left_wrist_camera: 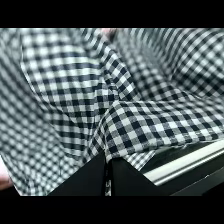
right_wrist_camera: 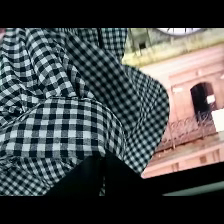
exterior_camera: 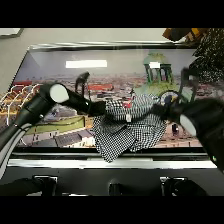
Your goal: Fold the clothes and pants, and hang the long-sleeved shirts on hangers.
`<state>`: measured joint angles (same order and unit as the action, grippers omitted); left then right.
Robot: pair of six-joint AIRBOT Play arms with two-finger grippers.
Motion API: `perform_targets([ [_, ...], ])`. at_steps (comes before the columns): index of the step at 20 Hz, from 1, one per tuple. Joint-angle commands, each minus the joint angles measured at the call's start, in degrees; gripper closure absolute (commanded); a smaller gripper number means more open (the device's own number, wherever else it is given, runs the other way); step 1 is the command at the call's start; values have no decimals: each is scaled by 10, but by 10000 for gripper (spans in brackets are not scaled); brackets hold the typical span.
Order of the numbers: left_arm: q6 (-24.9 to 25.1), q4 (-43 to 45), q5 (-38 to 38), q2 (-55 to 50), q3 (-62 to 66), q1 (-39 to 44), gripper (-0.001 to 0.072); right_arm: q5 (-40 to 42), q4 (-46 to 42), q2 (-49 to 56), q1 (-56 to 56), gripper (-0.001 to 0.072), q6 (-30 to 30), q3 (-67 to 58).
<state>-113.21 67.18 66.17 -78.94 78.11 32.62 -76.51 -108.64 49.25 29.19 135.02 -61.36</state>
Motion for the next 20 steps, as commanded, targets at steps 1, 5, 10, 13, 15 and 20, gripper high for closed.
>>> perform_targets([
  [1,-35,5,-30,-1,-49,39,683,38,78,-68,1,681,69,112],
  [5,-78,36,-35,27,-48,60,684,-2,106,-99,14,681,69,118],
  [10,-137,157,14,105,-48,71,684,-123,45,-169,196,682,235,112],
  [13,-137,158,-20,111,-48,71,684,-75,-64,-143,244,682,256,112],
  [15,-139,158,-66,108,-48,70,684,-31,-110,-94,216,682,248,111],
  [20,-176,195,-113,75,-48,70,684,106,-120,17,85,681,228,74],
])
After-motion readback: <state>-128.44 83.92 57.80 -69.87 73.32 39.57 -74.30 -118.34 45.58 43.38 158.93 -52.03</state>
